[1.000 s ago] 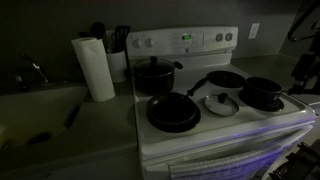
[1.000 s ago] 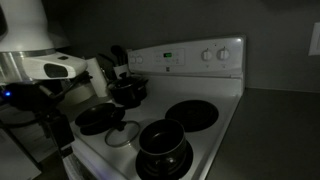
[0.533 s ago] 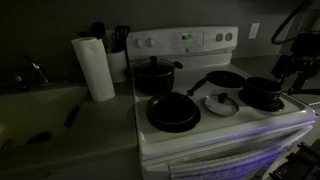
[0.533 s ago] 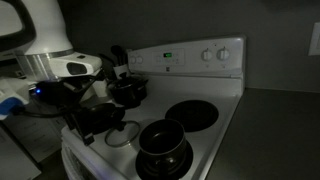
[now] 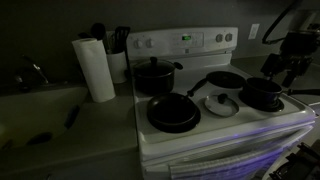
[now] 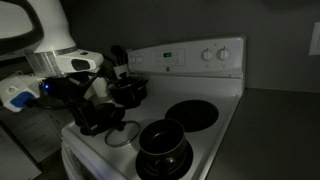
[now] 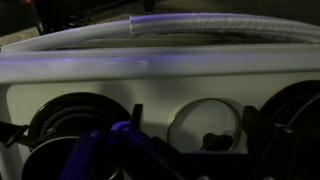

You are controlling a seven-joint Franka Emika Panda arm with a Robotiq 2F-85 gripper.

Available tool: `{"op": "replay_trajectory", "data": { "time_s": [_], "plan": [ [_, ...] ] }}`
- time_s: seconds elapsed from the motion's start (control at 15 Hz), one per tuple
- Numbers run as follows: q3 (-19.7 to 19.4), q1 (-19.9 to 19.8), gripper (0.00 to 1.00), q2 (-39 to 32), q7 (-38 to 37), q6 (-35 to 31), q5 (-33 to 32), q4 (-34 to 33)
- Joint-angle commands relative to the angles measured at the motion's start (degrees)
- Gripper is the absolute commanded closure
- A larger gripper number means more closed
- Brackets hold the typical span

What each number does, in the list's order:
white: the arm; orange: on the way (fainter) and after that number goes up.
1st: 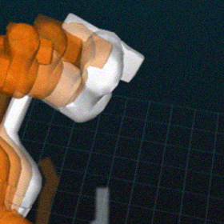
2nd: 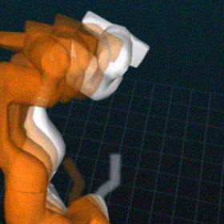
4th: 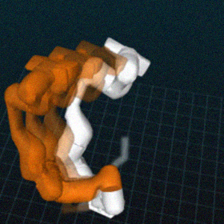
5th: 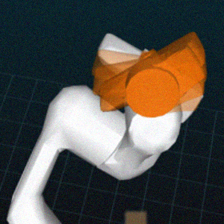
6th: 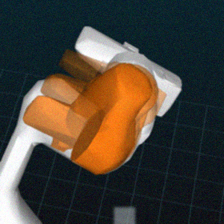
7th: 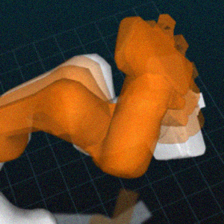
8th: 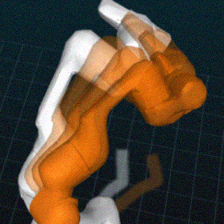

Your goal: Cover the pot

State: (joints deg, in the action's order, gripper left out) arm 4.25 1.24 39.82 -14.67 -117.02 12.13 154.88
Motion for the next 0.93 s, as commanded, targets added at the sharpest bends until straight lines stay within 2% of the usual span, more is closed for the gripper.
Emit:
{"op": "replay_trajectory", "data": {
  "time_s": [0.0, 0.47, 0.67, 0.87],
  "plan": [
    [1.9, -2.2, 0.00, -3.8, -6.5, -2.1, 0.4, -2.7],
    [4.0, -7.0, 0.00, -17.5, -25.8, -16.9, -0.5, -9.9],
    [5.0, -6.7, 0.00, -26.2, -31.7, -22.3, -3.3, -13.6],
    [5.3, -4.8, 0.00, -34.1, -37.2, -22.4, -6.7, -18.9]
  ]
}}
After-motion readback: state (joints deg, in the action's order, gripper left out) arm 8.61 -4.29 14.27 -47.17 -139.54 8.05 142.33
